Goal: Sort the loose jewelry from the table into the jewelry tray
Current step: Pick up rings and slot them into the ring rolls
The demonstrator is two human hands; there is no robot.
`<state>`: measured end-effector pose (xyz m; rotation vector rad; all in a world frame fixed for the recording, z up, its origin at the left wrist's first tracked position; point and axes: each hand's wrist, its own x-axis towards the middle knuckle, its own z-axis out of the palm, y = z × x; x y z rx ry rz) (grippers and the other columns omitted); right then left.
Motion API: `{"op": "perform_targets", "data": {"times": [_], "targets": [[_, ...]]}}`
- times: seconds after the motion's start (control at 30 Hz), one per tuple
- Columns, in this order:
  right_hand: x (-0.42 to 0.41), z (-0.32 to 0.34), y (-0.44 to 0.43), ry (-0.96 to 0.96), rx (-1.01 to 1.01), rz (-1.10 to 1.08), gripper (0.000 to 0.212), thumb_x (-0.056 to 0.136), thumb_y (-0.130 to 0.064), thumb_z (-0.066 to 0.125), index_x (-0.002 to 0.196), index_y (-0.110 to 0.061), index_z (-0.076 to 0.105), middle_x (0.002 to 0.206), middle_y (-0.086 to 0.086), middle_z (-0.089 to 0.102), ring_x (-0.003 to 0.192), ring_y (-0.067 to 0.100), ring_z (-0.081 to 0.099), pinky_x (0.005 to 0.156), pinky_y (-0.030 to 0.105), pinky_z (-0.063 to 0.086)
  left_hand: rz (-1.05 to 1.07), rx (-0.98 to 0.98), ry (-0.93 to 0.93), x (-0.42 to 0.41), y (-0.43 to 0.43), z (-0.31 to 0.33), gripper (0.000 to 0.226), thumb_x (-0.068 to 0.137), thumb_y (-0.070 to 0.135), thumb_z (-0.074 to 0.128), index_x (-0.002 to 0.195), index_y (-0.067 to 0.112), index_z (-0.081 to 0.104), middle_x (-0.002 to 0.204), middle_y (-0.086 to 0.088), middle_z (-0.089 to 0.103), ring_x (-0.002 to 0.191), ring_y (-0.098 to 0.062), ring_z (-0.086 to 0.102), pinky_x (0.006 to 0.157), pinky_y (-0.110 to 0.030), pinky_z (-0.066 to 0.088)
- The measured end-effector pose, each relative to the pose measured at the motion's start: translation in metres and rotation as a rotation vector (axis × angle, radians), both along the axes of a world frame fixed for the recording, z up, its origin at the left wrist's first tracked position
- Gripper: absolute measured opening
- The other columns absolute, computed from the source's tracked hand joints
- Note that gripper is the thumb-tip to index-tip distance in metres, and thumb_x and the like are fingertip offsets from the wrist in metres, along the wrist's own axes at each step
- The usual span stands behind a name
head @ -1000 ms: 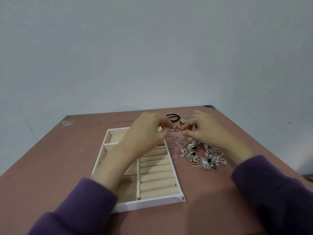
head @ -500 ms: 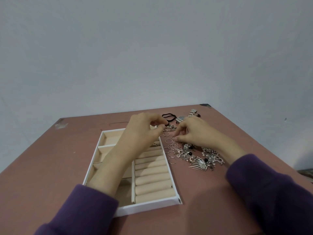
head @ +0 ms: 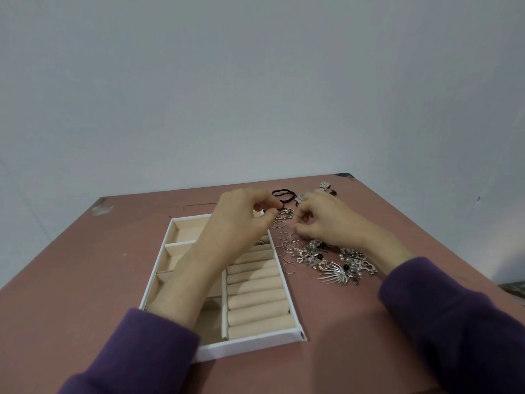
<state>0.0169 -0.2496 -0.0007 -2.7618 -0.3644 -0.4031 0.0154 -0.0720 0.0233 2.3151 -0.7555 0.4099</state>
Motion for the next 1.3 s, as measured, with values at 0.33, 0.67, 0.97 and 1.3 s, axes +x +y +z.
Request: {"op": "perform_targets", "data": {"times": [0.33, 0.67, 0.97, 1.3], "targets": [[-0.001, 0.009, -0.005, -0.078, 0.732, -0.099, 0.005, 0.083, -0.013, 0.065, 0.079, -0.012, 0.068, 0.074, 0.001, 0.067, 0.059, -0.005, 0.055, 0.056, 0.003, 0.041, -0.004, 0.459, 0.046, 0.014, -0.019, 0.01, 0.016, 0.083, 0.022, 0.064, 0.097, 0.021, 0.072, 0.1, 0.003, 0.071, 0.096, -0.019, 0.061, 0.082, -0.032, 0.05], [-0.002, 0.01, -0.008, -0.07, 0.815, -0.112, 0.009, 0.083, -0.013, 0.066, 0.075, -0.017, 0.065, 0.077, 0.002, 0.066, 0.067, 0.008, 0.057, 0.057, 0.006, 0.042, -0.072, 0.701, 0.148, 0.037, -0.043, 0.01, 0.021, 0.074, 0.023, 0.075, 0.093, 0.016, 0.073, 0.099, -0.004, 0.072, 0.094, -0.023, 0.064, 0.082, -0.034, 0.051], [-0.001, 0.009, -0.007, -0.067, 0.819, -0.096, 0.011, 0.084, -0.016, 0.066, 0.074, -0.02, 0.065, 0.072, 0.0, 0.065, 0.052, -0.003, 0.051, 0.048, 0.008, 0.039, -0.076, 0.667, 0.231, 0.043, -0.044, 0.006, 0.02, 0.079, 0.019, 0.071, 0.097, 0.011, 0.072, 0.1, -0.006, 0.071, 0.093, -0.019, 0.063, 0.078, -0.029, 0.047], [0.0, 0.01, -0.006, -0.066, 0.805, -0.088, 0.014, 0.083, -0.015, 0.066, 0.071, -0.022, 0.064, 0.07, -0.002, 0.065, 0.053, -0.002, 0.053, 0.051, 0.006, 0.04, -0.108, 0.613, 0.181, 0.039, -0.036, 0.007, 0.02, 0.076, 0.025, 0.073, 0.093, 0.016, 0.074, 0.095, -0.004, 0.072, 0.087, -0.016, 0.062, 0.075, -0.029, 0.048]]}}
